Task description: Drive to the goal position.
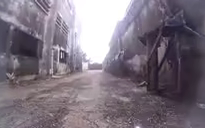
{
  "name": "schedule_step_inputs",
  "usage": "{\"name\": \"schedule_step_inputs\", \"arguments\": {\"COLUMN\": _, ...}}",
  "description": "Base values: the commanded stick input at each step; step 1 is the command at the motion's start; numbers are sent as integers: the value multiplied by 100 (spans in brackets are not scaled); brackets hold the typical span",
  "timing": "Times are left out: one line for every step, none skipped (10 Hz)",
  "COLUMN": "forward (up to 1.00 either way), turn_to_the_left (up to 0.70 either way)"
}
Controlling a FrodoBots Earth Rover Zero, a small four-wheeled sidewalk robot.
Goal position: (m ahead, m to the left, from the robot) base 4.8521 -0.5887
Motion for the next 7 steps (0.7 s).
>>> {"name": "schedule_step_inputs", "arguments": {"forward": 70, "turn_to_the_left": 29}}
{"name": "schedule_step_inputs", "arguments": {"forward": 70, "turn_to_the_left": 16}}
{"name": "schedule_step_inputs", "arguments": {"forward": 70, "turn_to_the_left": 5}}
{"name": "schedule_step_inputs", "arguments": {"forward": 70, "turn_to_the_left": 0}}
{"name": "schedule_step_inputs", "arguments": {"forward": 70, "turn_to_the_left": 0}}
{"name": "schedule_step_inputs", "arguments": {"forward": 70, "turn_to_the_left": 0}}
{"name": "schedule_step_inputs", "arguments": {"forward": 70, "turn_to_the_left": 0}}
